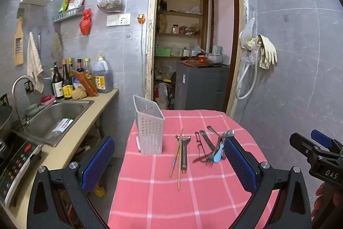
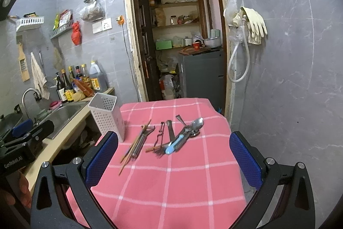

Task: Organize utensils
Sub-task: 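Move both tools down toward the pile of utensils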

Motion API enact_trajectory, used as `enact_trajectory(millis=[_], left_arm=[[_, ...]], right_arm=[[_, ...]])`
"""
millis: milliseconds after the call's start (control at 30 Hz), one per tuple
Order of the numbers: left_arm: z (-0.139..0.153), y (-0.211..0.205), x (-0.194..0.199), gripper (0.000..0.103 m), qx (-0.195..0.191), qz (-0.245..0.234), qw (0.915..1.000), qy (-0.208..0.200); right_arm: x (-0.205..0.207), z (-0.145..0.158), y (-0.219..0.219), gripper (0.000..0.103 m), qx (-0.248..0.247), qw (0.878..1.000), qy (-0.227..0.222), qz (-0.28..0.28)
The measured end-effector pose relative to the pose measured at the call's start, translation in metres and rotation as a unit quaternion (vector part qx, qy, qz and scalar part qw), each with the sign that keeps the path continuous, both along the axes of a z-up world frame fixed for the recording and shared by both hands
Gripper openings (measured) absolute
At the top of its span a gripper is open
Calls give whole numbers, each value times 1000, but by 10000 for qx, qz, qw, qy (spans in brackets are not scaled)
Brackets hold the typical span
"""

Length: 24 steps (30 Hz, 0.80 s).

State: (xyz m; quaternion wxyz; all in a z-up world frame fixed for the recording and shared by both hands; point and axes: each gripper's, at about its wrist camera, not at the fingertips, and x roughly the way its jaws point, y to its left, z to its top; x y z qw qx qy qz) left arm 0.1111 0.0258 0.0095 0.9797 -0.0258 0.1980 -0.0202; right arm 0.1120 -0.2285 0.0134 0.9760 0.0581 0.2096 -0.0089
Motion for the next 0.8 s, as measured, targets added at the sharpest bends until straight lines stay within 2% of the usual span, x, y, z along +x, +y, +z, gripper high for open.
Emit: enact_trajectory(millis=[233, 400, 633, 800], left_arm=[[0, 5, 51, 103, -83, -422, 9991, -14], [-5, 5, 87, 103, -330, -802, 9961, 166], [-15, 1, 122, 103, -575, -1038, 9921, 406], [-24, -13, 146, 102, -611, -1139, 9903, 511]], right_arm=[[40, 10, 8, 102, -65, 9999, -125, -52], [69, 20, 9, 102, -109, 9998, -144, -107], [103, 24, -11, 102, -105, 9996, -109, -217], [127, 21, -27, 102, -77, 9999, -65, -57]])
